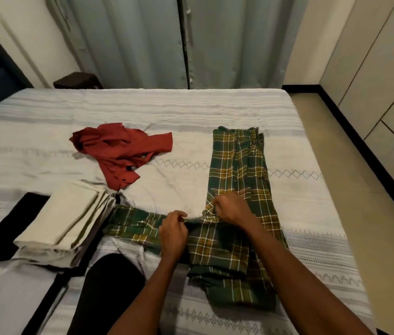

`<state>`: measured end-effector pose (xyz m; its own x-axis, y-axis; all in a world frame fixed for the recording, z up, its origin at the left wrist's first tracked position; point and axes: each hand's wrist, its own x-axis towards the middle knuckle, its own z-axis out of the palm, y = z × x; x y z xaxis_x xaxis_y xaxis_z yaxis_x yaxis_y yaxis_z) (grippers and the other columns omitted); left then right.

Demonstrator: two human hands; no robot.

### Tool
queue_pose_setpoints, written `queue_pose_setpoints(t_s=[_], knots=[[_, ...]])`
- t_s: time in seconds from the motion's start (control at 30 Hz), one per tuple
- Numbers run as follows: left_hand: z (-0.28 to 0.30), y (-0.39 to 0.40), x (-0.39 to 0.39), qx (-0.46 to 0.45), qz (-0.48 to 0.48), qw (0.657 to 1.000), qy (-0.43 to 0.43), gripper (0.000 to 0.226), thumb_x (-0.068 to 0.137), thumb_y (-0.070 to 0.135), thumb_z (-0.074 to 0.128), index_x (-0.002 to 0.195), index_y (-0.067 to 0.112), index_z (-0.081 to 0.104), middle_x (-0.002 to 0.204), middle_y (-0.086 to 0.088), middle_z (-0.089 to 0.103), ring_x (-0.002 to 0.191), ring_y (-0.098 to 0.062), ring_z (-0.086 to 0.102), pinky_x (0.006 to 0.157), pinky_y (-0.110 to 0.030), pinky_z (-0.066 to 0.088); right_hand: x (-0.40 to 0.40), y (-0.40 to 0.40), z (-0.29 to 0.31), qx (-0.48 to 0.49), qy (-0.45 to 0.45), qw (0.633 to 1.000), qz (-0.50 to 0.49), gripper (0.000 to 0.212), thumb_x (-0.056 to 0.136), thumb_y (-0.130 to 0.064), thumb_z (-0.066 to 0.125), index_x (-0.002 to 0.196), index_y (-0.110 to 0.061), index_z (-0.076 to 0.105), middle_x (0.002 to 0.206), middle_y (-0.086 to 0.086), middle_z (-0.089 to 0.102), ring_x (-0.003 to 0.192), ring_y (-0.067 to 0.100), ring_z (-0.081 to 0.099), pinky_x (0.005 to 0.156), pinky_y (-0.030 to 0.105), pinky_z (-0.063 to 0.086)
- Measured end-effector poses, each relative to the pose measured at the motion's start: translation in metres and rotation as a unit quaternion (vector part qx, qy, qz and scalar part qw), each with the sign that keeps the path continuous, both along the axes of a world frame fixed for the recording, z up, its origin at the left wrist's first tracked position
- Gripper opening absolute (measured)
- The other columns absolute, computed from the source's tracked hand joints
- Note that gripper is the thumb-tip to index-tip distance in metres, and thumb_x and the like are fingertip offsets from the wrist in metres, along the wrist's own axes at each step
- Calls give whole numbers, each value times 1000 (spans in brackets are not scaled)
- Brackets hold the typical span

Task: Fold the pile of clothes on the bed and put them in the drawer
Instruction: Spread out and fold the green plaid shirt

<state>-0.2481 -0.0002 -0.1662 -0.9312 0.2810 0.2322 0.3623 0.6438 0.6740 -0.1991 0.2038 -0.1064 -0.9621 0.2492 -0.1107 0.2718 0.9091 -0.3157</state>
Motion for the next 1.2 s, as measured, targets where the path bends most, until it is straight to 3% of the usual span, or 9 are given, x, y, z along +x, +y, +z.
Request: queue_pose_setpoints(t_s=[0.23, 0.47, 0.63, 0.77, 0.83, 0.9, 0.97, 1.07, 1.2], knots=[[15, -51, -28, 227, 343, 901, -141, 58, 88, -2, 59, 144, -2, 41, 147, -27, 40, 137, -42, 38, 113, -44, 29, -49, -91, 0, -72, -3, 992, 107, 33, 102, -28, 48, 130, -21, 64, 131, 4, 65, 113, 24, 61, 94, 43, 53], [10, -126, -103, 376, 443, 722, -375, 53, 96, 12, 55, 143, -3, 38, 145, -24, 46, 126, -41, 52, 94, -44, 50, -113, -174, -25, -110, -81, 978, 155, 43, 99, -21, 49, 143, -23, 52, 144, 13, 53, 126, 35, 52, 100, 45, 47], [9, -131, -113, 332, 384, 763, -400, 39, 102, 9, 44, 137, -9, 46, 138, -23, 53, 124, -40, 55, 87, -40, 48, -143, -198, -48, -149, -143, 963, 175, 48, 95, -24, 41, 132, -51, 55, 166, 7, 20, 153, 39, 8, 123, 55, 8], [10, -117, -108, 422, 341, 725, -424, 30, 90, 13, 60, 116, -1, 66, 111, -22, 69, 92, -40, 70, 69, -48, 60, -150, -198, -49, -315, -15, 947, 61, 30, 91, -10, 57, 96, -39, 62, 118, -2, 69, 115, 29, 59, 99, 43, 46], [20, -107, -104, 475, 313, 717, -403, 24, 93, 18, 60, 109, 3, 68, 105, -20, 72, 87, -36, 71, 62, -41, 59, -147, -190, -35, -449, 57, 891, -27, 20, 94, -10, 63, 105, -27, 58, 105, 0, 65, 94, 24, 64, 78, 34, 54], [34, -92, -102, 524, 271, 722, -362, 20, 96, 15, 60, 111, 5, 67, 105, -18, 72, 87, -32, 71, 61, -33, 57, -147, -173, -22, -530, 93, 838, -85, 35, 93, -14, 68, 123, -25, 53, 108, 6, 61, 94, 21, 64, 77, 30, 56], [53, -72, -101, 544, 210, 747, -319, 18, 97, 12, 60, 114, 11, 66, 104, -13, 73, 88, -26, 71, 65, -33, 57, -147, -147, -4, -540, 116, 827, -104, 47, 91, -14, 71, 135, -22, 54, 114, 8, 64, 102, 25, 66, 88, 39, 58], [80, -35, -109, 526, 135, 797, -265, 14, 97, 11, 61, 105, 21, 67, 91, -1, 75, 79, -17, 71, 65, -31, 58, -145, -99, 30, -517, 162, 831, -125, 23, 91, -13, 69, 114, -10, 71, 104, 7, 74, 100, 28, 71, 89, 43, 58], [109, 39, -134, 463, 73, 856, -218, 17, 96, 23, 65, 111, 16, 67, 95, -4, 74, 81, -17, 71, 66, -28, 58, -134, -27, 81, -375, 238, 891, -94, 10, 98, -26, 63, 106, -20, 64, 100, 0, 71, 91, 18, 70, 83, 43, 59]])
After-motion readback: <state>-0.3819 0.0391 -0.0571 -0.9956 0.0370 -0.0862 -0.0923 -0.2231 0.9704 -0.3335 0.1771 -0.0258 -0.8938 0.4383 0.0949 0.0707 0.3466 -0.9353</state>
